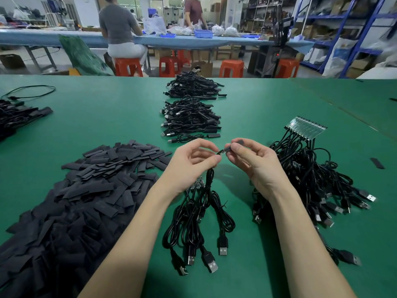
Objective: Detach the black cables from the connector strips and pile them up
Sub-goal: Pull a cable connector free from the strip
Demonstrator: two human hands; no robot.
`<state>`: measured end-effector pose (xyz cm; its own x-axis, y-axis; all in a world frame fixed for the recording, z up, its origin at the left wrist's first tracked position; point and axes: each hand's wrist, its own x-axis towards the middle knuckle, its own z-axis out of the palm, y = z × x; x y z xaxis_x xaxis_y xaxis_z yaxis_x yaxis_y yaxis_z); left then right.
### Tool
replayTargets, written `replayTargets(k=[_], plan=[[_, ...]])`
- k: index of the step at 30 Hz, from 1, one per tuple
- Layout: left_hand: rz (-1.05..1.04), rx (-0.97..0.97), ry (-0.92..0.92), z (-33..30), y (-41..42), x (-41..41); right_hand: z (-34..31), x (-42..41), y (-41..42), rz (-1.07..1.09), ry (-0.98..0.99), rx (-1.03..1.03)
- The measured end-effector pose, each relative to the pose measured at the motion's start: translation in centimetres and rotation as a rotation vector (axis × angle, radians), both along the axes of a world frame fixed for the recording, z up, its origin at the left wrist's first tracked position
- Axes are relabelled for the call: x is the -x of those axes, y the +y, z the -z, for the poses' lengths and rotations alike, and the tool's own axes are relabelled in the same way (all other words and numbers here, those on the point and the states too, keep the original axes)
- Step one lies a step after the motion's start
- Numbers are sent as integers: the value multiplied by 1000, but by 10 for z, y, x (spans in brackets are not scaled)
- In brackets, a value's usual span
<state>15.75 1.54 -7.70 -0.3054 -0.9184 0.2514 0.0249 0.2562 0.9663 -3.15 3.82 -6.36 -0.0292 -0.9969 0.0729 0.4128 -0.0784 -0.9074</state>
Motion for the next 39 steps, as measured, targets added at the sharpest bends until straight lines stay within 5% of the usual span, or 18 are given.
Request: replayTargets(k=[39], plan=[[-103, 248, -216, -4, 2, 4, 4, -5, 1, -29, -29, -102]])
